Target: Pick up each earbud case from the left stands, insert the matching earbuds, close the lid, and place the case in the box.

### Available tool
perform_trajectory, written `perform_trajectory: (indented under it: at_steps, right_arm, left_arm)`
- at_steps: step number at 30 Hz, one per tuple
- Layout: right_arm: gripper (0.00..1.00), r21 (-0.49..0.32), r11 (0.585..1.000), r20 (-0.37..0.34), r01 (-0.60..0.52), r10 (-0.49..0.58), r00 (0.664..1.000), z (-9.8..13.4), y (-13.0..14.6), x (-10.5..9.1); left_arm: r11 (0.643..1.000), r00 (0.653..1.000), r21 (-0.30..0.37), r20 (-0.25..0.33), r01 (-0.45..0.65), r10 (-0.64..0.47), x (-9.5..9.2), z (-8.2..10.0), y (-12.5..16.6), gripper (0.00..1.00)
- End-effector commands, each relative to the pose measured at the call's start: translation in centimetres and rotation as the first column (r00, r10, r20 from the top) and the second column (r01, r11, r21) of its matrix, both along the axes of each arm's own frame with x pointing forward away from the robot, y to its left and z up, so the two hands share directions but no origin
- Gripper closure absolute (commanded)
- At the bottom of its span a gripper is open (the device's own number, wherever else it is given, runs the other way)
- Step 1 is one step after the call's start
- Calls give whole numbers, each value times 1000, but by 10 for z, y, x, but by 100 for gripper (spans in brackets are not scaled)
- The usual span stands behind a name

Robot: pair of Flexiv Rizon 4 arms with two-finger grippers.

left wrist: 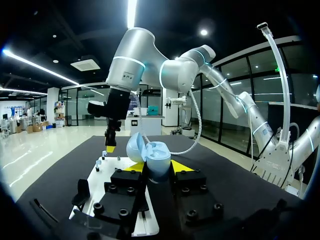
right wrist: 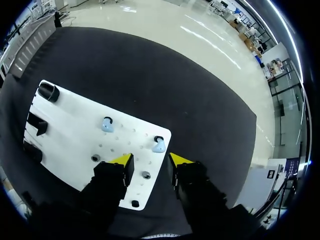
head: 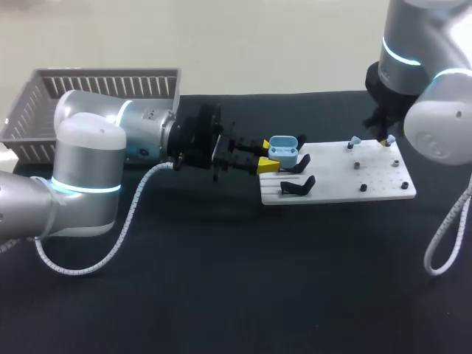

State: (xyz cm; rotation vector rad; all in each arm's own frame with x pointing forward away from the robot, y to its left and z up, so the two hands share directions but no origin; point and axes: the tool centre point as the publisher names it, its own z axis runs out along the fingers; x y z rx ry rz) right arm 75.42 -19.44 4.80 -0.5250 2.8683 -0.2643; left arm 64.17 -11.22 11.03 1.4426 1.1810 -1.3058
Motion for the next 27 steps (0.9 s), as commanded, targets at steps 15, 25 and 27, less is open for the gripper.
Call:
perform_trajectory:
  at_steps: [15,25,27]
  right_arm:
    - [62,-10,999,-11,43,-43,999,-17,-4,13]
    - [65,-4,998,-22,55,-55,998,-20,-7,13]
    - [67,-4,998,-24,56,-56,998,-21,-7,13]
  left_arm:
    - [1000,1000,-3,2,-2,2,0,-1,0,100]
    - [1000,1000,-3,2,-2,2,0,-1,0,100]
    - [1000,1000,-3,2,-2,2,0,-1,0,100]
